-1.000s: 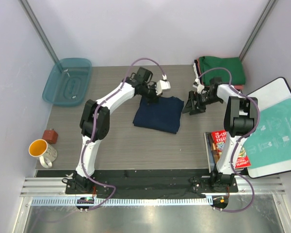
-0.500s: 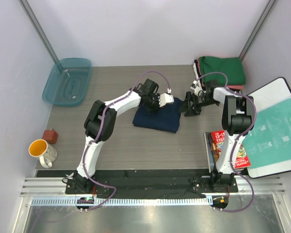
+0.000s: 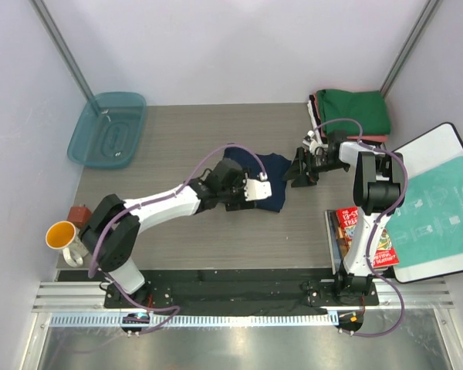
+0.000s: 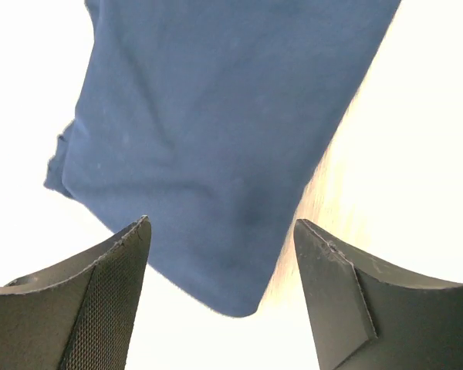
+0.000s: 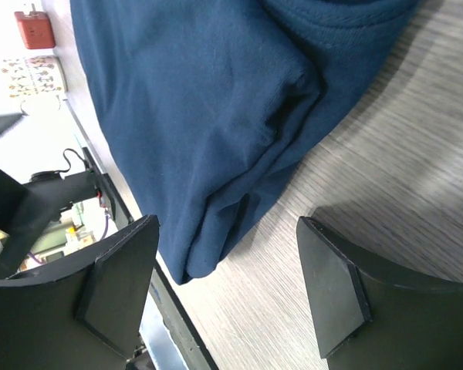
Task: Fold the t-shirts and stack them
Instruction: Fold the tshirt
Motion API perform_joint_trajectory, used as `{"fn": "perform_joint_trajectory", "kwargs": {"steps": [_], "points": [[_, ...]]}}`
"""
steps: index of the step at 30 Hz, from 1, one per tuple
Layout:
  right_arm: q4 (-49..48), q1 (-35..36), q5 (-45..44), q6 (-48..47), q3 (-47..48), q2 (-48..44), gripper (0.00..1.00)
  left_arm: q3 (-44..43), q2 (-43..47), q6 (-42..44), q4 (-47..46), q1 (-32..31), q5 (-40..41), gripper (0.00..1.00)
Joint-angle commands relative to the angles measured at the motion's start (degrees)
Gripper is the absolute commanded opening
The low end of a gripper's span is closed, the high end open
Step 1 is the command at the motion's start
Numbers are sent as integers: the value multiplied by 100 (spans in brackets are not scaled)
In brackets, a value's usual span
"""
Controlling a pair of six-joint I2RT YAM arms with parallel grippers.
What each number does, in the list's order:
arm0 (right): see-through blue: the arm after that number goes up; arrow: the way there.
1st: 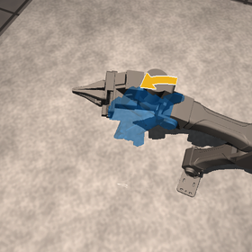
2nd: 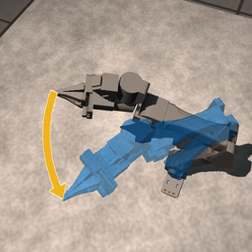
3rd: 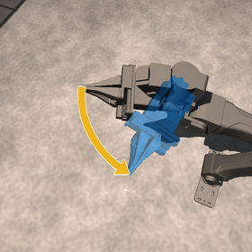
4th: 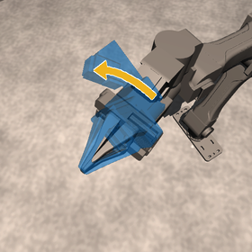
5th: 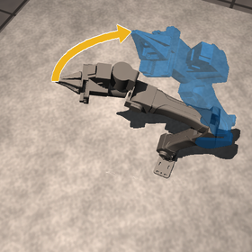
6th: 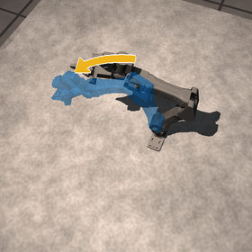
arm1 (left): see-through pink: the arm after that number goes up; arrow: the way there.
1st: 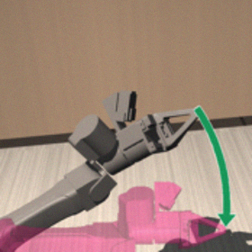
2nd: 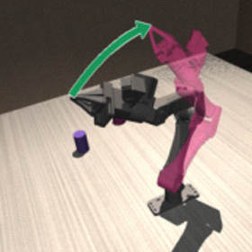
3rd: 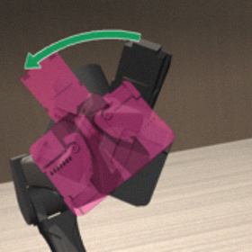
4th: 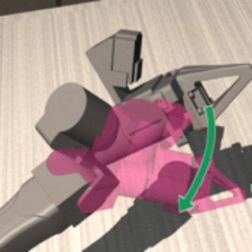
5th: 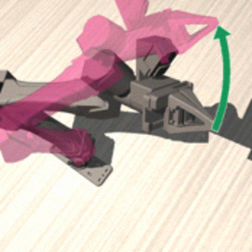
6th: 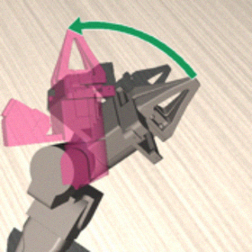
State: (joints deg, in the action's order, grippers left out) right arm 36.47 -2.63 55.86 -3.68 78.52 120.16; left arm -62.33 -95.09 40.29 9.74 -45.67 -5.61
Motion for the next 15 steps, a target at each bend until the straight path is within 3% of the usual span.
{"fn": "perform_joint_trajectory", "kwargs": {"steps": [1, 7, 12, 15], "points": [[-201, 44, 162, 78, -126, -62, 77, 571, -97, 233, -1016, -530, 981, 74], [-421, 26, 233, 280, -118, -98, 77, 906, -1002, 400, -2282, -926, 1764, 73], [-623, -9, 347, 360, -109, -107, 77, 871, -1406, 374, -2564, -1058, 2010, 73], [-772, -18, 382, 605, -118, -63, 76, 775, -1565, 287, -2670, -1111, 2134, 47]]}}
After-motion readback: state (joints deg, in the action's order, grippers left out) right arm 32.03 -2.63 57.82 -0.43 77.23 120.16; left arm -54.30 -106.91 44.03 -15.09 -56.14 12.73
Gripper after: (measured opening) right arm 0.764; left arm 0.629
